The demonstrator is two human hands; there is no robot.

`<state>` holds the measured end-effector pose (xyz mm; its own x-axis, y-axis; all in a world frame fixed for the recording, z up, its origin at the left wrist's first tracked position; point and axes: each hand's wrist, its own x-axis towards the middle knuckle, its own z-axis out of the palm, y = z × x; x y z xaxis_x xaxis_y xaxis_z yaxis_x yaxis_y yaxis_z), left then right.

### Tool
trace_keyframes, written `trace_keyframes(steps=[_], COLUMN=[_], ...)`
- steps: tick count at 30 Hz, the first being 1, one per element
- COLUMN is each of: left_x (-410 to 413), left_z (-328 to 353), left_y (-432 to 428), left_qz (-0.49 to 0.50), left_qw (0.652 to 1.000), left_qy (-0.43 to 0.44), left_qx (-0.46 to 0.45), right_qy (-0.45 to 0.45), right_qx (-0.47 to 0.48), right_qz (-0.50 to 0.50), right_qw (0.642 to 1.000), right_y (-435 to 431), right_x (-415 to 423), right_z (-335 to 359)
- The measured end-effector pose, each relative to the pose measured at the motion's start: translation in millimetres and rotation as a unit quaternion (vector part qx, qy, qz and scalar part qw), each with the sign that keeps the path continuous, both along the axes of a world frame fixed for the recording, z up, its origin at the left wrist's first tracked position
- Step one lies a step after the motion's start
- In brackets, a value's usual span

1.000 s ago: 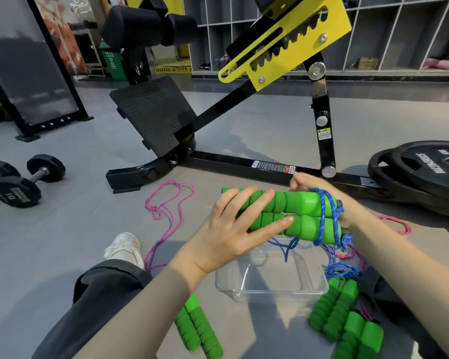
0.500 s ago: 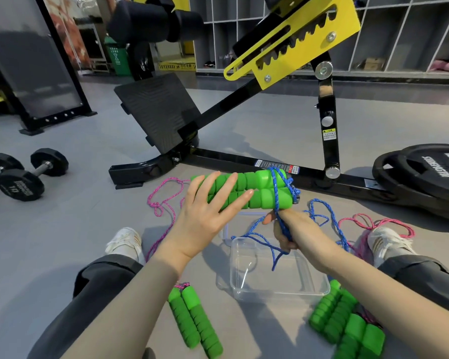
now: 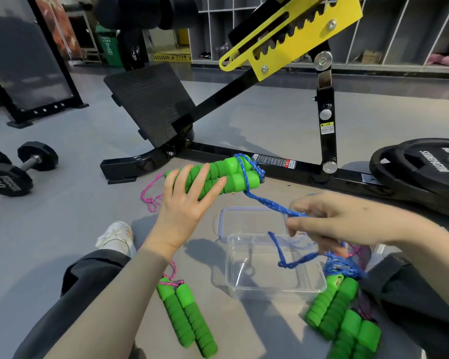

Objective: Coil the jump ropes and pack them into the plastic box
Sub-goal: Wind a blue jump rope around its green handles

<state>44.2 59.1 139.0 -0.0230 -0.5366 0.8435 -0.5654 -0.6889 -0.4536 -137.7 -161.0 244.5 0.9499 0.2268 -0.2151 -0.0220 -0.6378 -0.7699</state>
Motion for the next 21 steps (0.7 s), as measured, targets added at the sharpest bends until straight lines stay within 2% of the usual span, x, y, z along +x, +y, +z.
trace_keyframes(steps=[4,8,11,15,21], left_x=[-1,-12,-22,-35,-50], left_z=[-3,1,2,3,12], left_y=[0,-7,-14,-22,-34], left_qz=[-0.012,-0.057,-0.094,-0.124,-0.149], left_qw=[0.999,0.997,0.994,0.99,0.987], left_qy=[-0.024,-0.042,-0.044,-0.041,-0.042], left_qx=[0.024,0.04,0.044,0.047,0.033], right_qy=[-0.039,-0.165,-0.212,-0.224,-0.191], right_qx=[-0.039,0.004,0.016,0.033,0.17], right_qz=[-0.012,-0.06,-0.072,-0.107,-0.151], right_qw=[0.998,0.985,0.974,0.968,0.955], right_y=[-9,-22,-33,-43,-44], right_x=[-8,2,21,43,59], right_z=[32,41,36,25,-12])
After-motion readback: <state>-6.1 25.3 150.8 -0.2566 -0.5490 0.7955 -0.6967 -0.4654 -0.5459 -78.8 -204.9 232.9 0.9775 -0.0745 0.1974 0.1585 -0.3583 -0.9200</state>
